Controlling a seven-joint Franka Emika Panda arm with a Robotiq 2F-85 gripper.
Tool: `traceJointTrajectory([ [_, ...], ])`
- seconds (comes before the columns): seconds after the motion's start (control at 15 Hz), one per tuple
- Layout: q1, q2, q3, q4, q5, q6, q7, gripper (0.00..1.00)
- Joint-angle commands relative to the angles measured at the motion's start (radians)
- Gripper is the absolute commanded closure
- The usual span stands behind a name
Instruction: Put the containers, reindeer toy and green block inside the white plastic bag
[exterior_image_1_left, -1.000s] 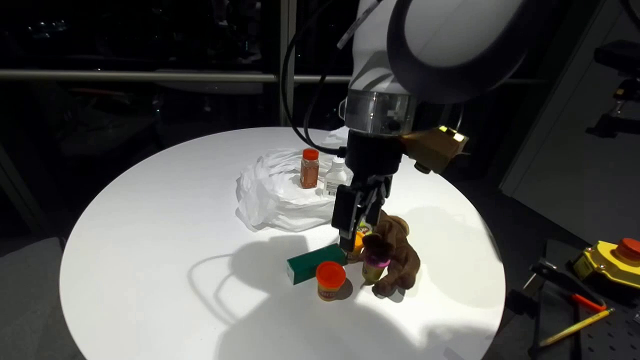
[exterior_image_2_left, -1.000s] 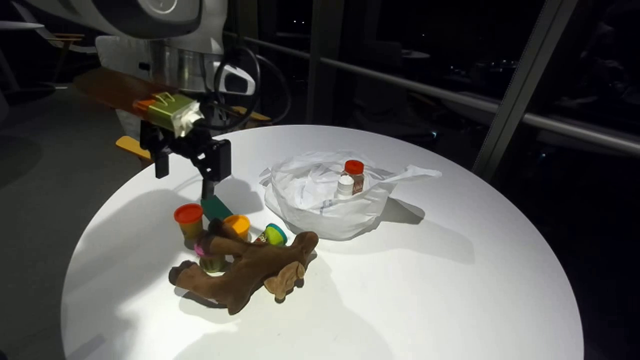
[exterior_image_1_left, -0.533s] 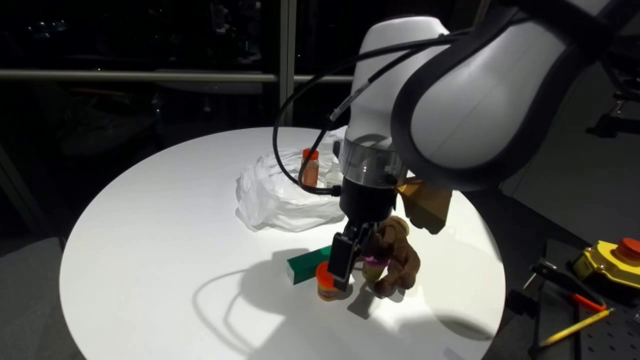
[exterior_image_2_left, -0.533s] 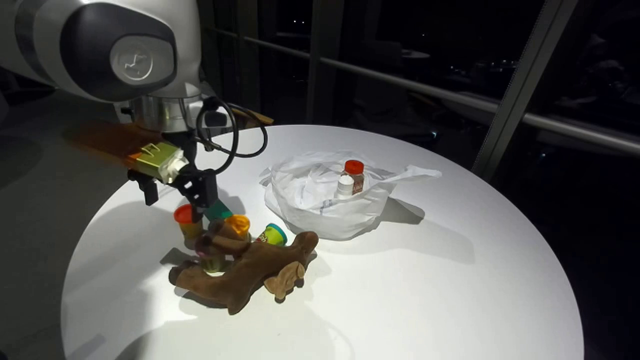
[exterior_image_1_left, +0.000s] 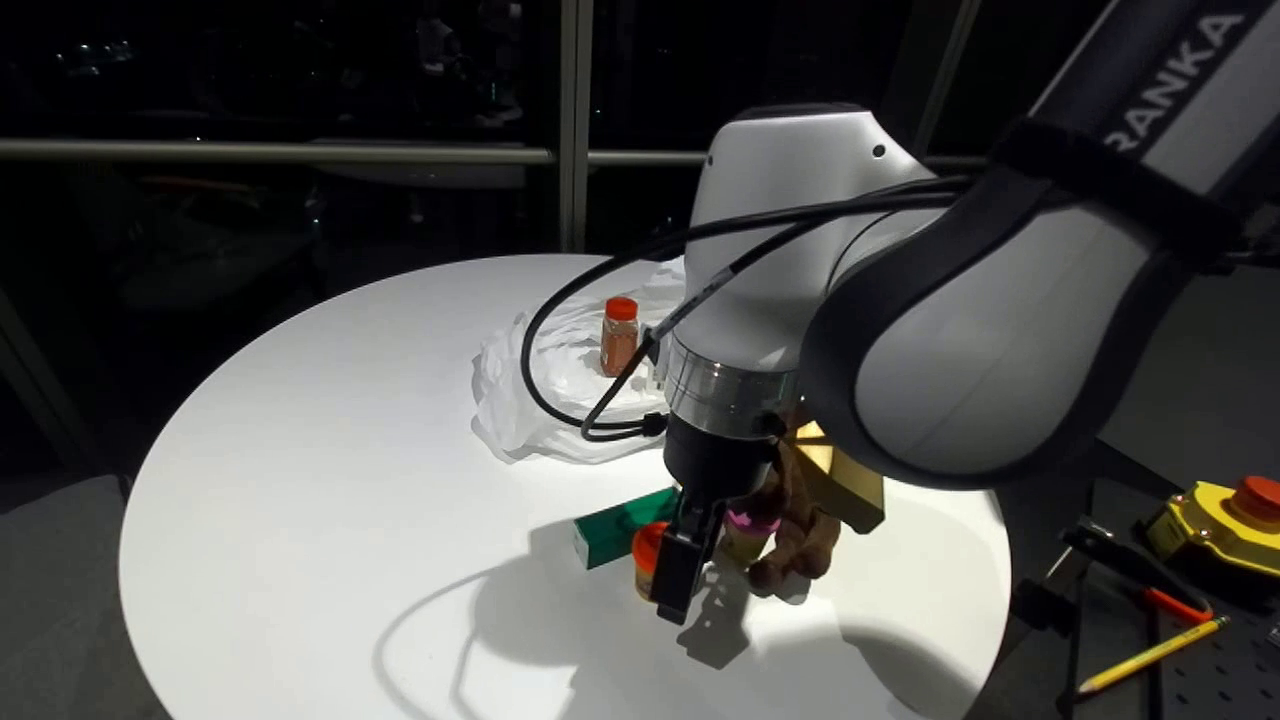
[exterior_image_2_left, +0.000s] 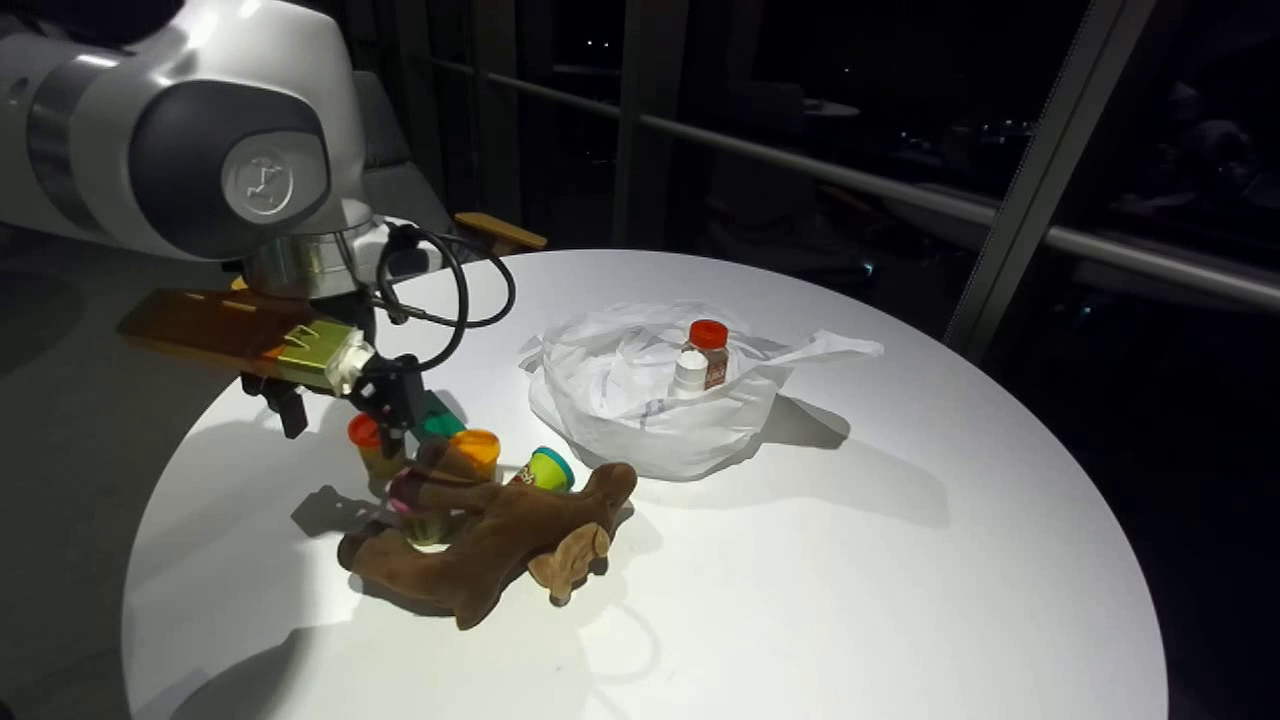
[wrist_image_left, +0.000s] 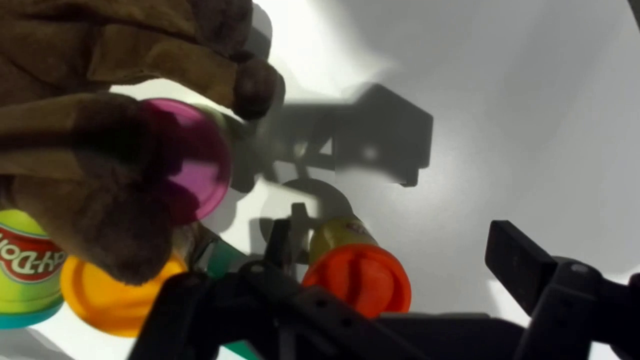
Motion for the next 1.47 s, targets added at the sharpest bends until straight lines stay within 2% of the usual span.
traceJointTrajectory([
  [0.0,0.053,0.029,-0.053,0.024,-0.064,0.052,0.047,0.0],
  [0.47,0.138,0.073,-0.142,0.057,-0.138,0.096,0.103,0.0],
  [0.53,0.147,0.081,-0.152,0.064,-0.142,0.1,0.111,0.25],
  [0.6,0.152,0.084,-0.157,0.068,-0.144,0.102,0.114,0.26],
  [0.67,0.157,0.086,-0.162,0.071,-0.143,0.102,0.118,0.32],
  [0.87,0.159,0.075,-0.167,0.07,-0.134,0.087,0.126,0.58],
  [1.0,0.151,0.056,-0.168,0.058,-0.127,0.085,0.132,0.71],
  [1.07,0.135,0.044,-0.155,0.053,-0.112,0.073,0.135,0.76],
  [1.2,0.104,0.009,-0.133,0.044,-0.087,0.035,0.134,0.76],
  [1.4,0.05,-0.053,-0.1,0.073,-0.046,-0.12,0.124,0.76],
])
